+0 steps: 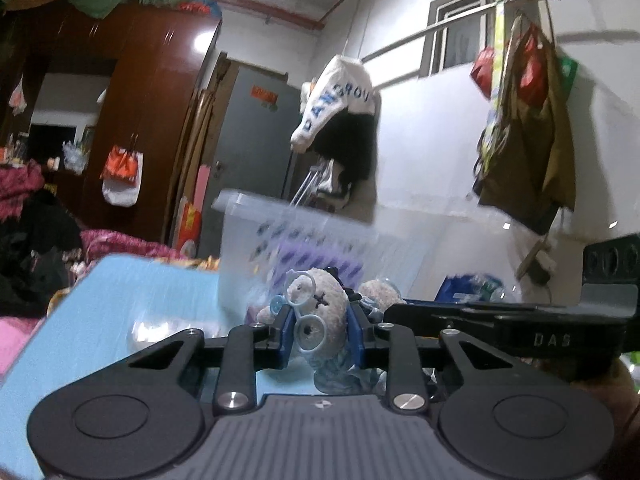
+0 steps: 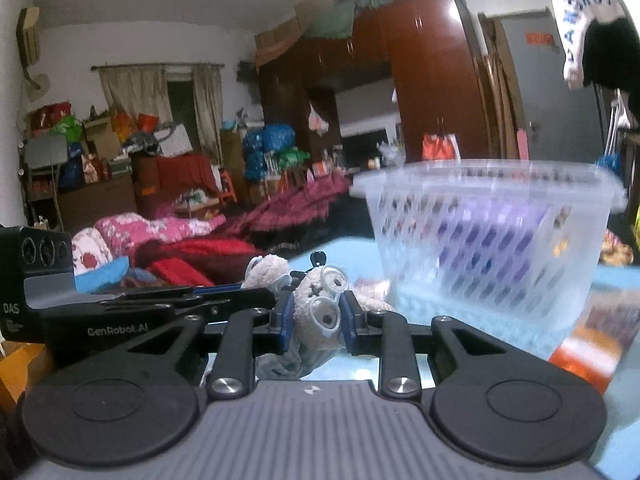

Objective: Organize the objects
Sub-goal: 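Carry the plush toy with the right tool and drop it into the basket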

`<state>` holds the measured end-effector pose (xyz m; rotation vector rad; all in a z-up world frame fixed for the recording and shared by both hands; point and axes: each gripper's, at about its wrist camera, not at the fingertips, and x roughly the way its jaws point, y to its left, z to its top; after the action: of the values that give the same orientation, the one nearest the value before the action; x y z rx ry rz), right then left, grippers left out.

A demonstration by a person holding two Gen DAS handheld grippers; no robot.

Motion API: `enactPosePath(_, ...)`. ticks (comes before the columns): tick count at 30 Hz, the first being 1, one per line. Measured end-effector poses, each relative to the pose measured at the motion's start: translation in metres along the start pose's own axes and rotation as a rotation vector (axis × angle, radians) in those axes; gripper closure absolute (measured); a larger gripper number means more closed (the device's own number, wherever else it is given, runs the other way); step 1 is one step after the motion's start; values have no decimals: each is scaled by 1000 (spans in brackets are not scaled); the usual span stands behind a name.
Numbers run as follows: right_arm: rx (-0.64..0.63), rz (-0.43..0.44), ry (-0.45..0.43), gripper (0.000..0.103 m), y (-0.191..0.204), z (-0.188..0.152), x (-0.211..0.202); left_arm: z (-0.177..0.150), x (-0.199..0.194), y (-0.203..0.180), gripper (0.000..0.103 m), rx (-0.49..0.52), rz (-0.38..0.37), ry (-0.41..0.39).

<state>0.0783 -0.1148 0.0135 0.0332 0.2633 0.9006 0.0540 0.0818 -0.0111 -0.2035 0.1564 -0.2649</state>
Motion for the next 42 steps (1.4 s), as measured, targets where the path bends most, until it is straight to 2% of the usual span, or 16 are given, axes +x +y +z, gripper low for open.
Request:
enactPosePath(7,-68,-46,-104,75,-4,56,-23,68,16,-29,71,43,-43,-80)
enactPosePath(11,-74,-113,-147,75,-23,95,-25,113,62,-44,71,61,-63,-66)
enactPosePath(14,-28,-176,-141,75,-52,119,-16,133,109,-52,71,63,-68,-17)
enactPosePath(18,90,-255,-88,75,-104,136,11,137,176,-56,71,60,-53,82)
enactPosePath(20,136,-283,-49,75,-127,134,26,133,214,-52,71,32,-40,162)
enactPosePath(23,195,-323,13,75,-153,122,50,123,249,-47,71,14,-11,255)
enactPosePath(29,260,-331,97,75,-178,88,68,105,274,-45,71,77,59,380)
enactPosePath(32,216,-370,108,73,-168,90,68,104,271,-43,71,82,63,380)
enactPosePath(33,215,-375,116,73,-166,90,67,105,269,-42,67,81,64,378)
enactPosePath(34,223,-372,125,70,-164,92,65,107,265,-40,63,84,69,374)
enactPosePath(36,219,-389,116,52,-162,96,60,115,253,-37,36,91,99,328)
enactPosePath(38,200,-429,68,21,-159,99,47,122,231,-32,21,101,116,264)
enactPosePath(40,169,-436,11,11,-150,101,29,128,203,-32,21,119,124,219)
enactPosePath(42,160,-426,-31,6,-142,100,11,130,169,-37,19,176,128,180)
